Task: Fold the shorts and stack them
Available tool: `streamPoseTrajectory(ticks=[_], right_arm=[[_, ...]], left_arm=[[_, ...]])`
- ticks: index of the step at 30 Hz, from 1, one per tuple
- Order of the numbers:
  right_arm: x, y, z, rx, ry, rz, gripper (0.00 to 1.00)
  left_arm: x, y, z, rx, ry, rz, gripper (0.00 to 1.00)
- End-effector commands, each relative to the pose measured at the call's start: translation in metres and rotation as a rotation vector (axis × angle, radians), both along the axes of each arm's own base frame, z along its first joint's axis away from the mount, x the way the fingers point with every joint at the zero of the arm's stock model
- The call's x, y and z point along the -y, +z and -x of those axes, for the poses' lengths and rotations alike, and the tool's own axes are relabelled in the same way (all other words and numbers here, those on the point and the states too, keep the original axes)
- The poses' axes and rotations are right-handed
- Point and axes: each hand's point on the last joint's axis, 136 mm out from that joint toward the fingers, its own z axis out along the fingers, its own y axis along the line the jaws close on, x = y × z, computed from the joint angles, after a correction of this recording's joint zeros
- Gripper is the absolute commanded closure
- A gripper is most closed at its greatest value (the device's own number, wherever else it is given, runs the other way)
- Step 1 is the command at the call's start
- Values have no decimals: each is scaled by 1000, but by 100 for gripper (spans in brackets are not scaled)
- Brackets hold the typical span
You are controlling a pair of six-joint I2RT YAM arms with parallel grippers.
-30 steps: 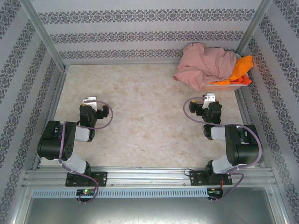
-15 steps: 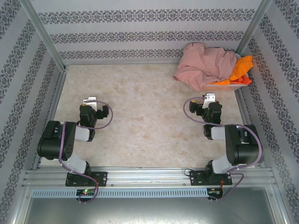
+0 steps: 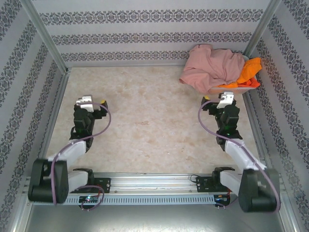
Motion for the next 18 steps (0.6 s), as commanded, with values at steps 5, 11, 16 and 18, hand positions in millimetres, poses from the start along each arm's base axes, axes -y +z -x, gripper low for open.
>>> streamPoseTrajectory(ticks=[5,11,16,18], right_arm=[[-9,61,-4,-128,23,-81,2],[-2,66,-44,-327,-10,-15,2],[7,57,-78,-395,-60,-23,6],[12,48,-86,-437,-86,-64,7]], left_arm=[[45,47,32,-70,-231,208,0],[73,54,51,-123,-379,292,0],[81,46,56,-154,-416,355,0],[83,45,57,-162,-425,379,0]])
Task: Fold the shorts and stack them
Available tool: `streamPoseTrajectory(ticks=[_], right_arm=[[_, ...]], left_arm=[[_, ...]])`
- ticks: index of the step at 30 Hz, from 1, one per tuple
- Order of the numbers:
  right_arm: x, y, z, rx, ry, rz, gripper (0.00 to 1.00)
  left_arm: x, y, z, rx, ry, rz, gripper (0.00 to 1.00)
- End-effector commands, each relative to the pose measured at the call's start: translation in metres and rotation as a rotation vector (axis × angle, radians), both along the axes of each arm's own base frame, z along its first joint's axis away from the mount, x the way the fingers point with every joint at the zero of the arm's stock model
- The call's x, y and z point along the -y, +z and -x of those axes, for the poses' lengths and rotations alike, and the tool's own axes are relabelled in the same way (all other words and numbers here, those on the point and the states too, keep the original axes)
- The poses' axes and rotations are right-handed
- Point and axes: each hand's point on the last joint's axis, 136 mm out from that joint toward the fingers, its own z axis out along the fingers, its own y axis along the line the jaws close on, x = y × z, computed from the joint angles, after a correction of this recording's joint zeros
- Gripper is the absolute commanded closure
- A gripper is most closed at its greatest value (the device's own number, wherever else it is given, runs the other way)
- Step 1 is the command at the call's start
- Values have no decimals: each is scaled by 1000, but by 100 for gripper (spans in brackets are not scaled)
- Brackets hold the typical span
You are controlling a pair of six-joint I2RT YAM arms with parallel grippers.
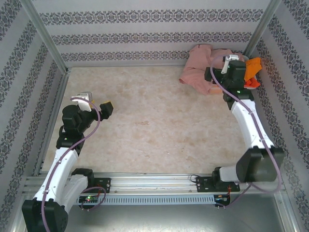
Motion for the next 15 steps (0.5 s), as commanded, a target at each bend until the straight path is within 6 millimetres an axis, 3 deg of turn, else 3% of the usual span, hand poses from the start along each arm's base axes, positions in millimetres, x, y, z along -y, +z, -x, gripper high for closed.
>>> streamPoseTrajectory(ticks=[1,8,15], right_arm=[[10,-21,-3,-113,-70,-51,8],[33,-65,-7,-134,-268,-532,18],[31,-86,-21,-171,-319,-724,21]], left_arm=[[10,-8,9,-58,-51,81,0],[13,-15,11,-86,-60,119,0],[14,-20,9,-97,-56,138,0]])
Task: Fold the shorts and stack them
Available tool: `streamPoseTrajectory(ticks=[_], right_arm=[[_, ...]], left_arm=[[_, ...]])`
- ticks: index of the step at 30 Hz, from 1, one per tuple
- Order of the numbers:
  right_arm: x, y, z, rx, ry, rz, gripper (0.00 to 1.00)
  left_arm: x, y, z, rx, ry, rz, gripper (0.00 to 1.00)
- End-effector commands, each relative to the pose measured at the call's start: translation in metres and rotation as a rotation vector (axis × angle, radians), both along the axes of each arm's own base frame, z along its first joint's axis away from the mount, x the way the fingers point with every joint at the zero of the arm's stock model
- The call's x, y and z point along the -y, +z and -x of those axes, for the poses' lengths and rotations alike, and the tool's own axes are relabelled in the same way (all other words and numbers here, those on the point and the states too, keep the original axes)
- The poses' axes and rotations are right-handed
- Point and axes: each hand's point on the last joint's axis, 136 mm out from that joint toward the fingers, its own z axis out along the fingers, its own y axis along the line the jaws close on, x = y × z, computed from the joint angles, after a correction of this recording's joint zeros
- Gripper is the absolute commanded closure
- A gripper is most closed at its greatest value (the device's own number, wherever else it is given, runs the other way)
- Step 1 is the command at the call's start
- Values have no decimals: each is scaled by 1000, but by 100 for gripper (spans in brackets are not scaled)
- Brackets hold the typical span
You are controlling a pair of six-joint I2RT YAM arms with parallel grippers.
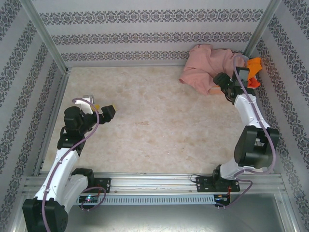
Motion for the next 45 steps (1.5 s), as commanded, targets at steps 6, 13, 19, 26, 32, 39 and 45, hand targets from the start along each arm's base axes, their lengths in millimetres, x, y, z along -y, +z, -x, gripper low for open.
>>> streamPoseTrajectory(ticks=[6,13,19,26,32,39,45], right_arm=[[-18,-15,-27,9,-39,-247,23],[-22,-24,-39,11,-56,-323,41],[-26,-29,-47,7,-57,-355,58],[-30,-19,-61,40,-37,-382,83],[-36,48,-66,214,3,-372,100],[-46,145,-55,485,46,-409,100],[-70,227,-33,706,140,-371,100]], left_arm=[[1,-5,0,-18,1,39,0],[-2,-9,0,-29,16,34,0],[-2,-10,-1,-32,21,34,0],[-3,-12,-1,-35,22,33,0],[-3,-12,0,-36,21,31,0],[-2,-12,0,-33,23,41,0],[-2,-10,-1,-28,21,45,0]])
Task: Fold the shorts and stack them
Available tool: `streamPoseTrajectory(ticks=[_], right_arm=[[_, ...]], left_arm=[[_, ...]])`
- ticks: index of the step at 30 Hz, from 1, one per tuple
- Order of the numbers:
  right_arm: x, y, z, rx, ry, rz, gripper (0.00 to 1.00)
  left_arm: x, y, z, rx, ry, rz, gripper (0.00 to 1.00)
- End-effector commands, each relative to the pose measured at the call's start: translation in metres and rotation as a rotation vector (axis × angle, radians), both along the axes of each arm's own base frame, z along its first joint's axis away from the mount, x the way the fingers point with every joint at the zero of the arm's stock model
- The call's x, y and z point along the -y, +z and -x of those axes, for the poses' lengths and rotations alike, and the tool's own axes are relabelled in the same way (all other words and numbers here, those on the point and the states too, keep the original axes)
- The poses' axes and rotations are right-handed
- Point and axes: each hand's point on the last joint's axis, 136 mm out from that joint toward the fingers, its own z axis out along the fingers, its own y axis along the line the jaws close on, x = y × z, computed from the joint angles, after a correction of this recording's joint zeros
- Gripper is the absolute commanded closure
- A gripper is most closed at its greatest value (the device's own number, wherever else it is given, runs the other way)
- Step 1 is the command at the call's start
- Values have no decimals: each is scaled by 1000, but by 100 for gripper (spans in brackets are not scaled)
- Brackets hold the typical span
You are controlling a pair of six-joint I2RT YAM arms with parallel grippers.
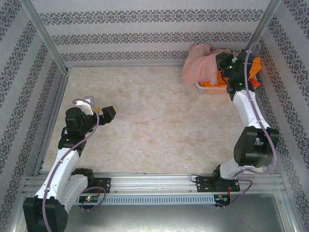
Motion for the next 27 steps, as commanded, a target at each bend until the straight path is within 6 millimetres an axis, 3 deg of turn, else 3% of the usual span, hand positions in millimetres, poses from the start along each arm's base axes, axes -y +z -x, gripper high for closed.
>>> streamPoseTrajectory(ticks=[1,5,7,11,14,15,17,18,20,22,24,27], right_arm=[[-22,88,22,251,36,41,100],[-52,141,52,397,69,127,100],[-77,163,71,465,110,183,100],[-138,175,108,538,215,290,100],[-192,150,134,550,305,409,100],[-213,134,142,545,346,456,100],[-252,96,157,523,439,548,89],[-270,73,163,502,492,591,77],[-298,34,177,464,595,654,39],[-305,2,184,412,648,698,16],[-292,-18,184,358,630,731,3],[-261,-39,184,297,563,822,2]], left_arm=[[-2,2,-1,16,9,11,0],[-2,0,-1,14,11,13,0],[-2,1,-2,18,11,17,0],[-1,4,-3,28,12,29,0],[-1,8,-3,38,11,34,0],[-1,10,-4,43,12,35,0],[-1,13,-4,50,12,38,0],[-1,16,-4,56,11,39,0],[-1,22,-3,71,10,41,0],[-1,27,-2,83,10,40,0],[-1,32,1,91,11,38,0],[-2,36,5,90,20,38,0]])
